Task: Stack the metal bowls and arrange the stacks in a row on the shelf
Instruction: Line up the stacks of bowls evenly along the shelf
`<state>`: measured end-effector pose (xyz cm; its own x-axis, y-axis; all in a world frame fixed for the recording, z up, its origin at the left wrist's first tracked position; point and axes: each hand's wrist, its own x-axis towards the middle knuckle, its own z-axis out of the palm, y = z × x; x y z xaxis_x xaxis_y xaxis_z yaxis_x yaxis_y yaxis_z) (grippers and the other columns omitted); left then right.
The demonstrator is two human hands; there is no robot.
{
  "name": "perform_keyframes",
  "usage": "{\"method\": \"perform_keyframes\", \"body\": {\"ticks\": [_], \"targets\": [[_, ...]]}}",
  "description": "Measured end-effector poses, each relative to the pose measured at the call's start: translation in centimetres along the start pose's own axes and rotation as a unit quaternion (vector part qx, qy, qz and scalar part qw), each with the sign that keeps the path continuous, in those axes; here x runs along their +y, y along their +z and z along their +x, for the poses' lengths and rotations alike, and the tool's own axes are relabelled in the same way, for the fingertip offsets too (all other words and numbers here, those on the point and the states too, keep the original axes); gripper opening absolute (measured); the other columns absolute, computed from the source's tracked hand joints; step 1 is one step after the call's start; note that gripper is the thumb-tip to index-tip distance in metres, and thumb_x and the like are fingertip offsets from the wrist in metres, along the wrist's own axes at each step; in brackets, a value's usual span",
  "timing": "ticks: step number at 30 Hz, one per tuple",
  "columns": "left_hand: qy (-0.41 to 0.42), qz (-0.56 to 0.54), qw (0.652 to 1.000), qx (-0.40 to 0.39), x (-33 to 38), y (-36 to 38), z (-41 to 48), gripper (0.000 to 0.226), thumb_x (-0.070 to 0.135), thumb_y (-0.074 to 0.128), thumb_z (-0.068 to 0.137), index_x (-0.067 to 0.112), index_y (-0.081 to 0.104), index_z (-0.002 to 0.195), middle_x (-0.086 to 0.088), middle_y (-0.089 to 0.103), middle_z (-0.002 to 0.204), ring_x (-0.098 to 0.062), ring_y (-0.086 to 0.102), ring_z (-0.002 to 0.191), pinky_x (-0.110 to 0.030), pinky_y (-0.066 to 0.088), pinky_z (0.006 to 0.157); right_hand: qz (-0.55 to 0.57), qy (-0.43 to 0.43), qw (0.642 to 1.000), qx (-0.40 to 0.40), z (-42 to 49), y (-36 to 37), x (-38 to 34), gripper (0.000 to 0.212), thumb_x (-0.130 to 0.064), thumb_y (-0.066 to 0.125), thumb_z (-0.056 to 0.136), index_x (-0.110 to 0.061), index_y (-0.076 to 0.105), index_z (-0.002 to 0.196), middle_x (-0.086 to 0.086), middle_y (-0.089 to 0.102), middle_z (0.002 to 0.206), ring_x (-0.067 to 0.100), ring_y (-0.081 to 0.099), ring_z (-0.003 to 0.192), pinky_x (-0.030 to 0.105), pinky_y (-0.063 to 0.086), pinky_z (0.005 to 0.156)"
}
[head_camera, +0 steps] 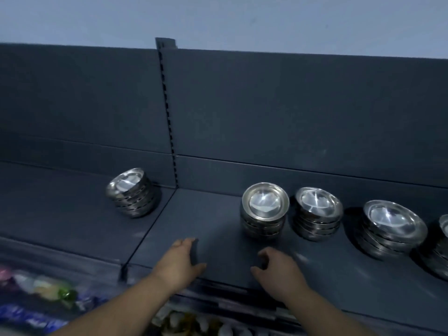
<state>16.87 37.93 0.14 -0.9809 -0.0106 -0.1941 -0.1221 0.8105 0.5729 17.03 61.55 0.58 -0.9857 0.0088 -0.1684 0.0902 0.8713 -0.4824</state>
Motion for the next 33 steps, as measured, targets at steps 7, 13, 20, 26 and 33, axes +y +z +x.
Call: {"method": "perform_keyframes", "body": {"ticks": [7, 13, 20, 26, 33], "targets": [[-0.016, 0.064, 0.996, 0.059, -11.9, -8.6, -6.3, 0.069, 0.045, 0.067, 0.083, 0.022, 0.037, 0.141, -0.001, 0.042, 0.141, -0.016, 0.048, 0.125, -0.021, 0.037, 0.102, -0.057, -0.067, 0.996, -0.015, -3.0, 5.7, -11.4, 0.054, -0.045, 0.060, 0.087, -0.024, 0.050, 0.136, -0.003, 0.053, 0.136, 0.014, 0.053, 0.120, 0.025, 0.044, 0.097], [-0.067, 0.078, 0.992, 0.077, -22.6, -14.8, -10.3, 0.073, 0.049, 0.062, 0.086, 0.022, 0.031, 0.146, -0.001, 0.035, 0.149, -0.017, 0.040, 0.134, -0.022, 0.032, 0.106, -0.021, -0.100, 0.994, -0.028, -4.4, 11.4, -20.8, 0.055, -0.042, 0.063, 0.089, -0.020, 0.047, 0.137, 0.000, 0.058, 0.128, 0.013, 0.055, 0.110, 0.024, 0.048, 0.095], [-0.093, 0.076, 0.989, 0.088, -28.5, -18.3, -8.6, 0.072, 0.047, 0.064, 0.084, 0.024, 0.034, 0.145, -0.001, 0.038, 0.147, -0.018, 0.043, 0.131, -0.029, 0.039, 0.105, -0.013, -0.092, 0.995, -0.028, -2.0, 13.8, -27.0, 0.059, -0.046, 0.059, 0.089, -0.023, 0.040, 0.141, 0.000, 0.050, 0.137, 0.016, 0.053, 0.116, 0.028, 0.049, 0.092], [-0.067, 0.059, 0.990, 0.105, -28.5, -19.7, -2.2, 0.070, 0.046, 0.065, 0.084, 0.025, 0.036, 0.144, 0.002, 0.040, 0.147, -0.015, 0.042, 0.132, -0.024, 0.035, 0.107, 0.006, -0.064, 0.998, -0.017, 3.5, 13.0, -28.4, 0.068, -0.043, 0.064, 0.085, -0.022, 0.034, 0.143, 0.004, 0.045, 0.143, 0.023, 0.049, 0.126, 0.035, 0.046, 0.097], [-0.038, 0.036, 0.996, 0.075, -26.3, -19.8, 6.1, 0.080, 0.051, 0.065, 0.084, 0.023, 0.028, 0.149, 0.001, 0.032, 0.152, -0.016, 0.035, 0.138, -0.026, 0.029, 0.112, 0.065, -0.058, 0.996, -0.005, 9.4, 12.0, -28.8, 0.073, -0.030, 0.075, 0.076, -0.021, 0.038, 0.138, 0.003, 0.054, 0.133, 0.022, 0.052, 0.122, 0.028, 0.042, 0.088]]}}
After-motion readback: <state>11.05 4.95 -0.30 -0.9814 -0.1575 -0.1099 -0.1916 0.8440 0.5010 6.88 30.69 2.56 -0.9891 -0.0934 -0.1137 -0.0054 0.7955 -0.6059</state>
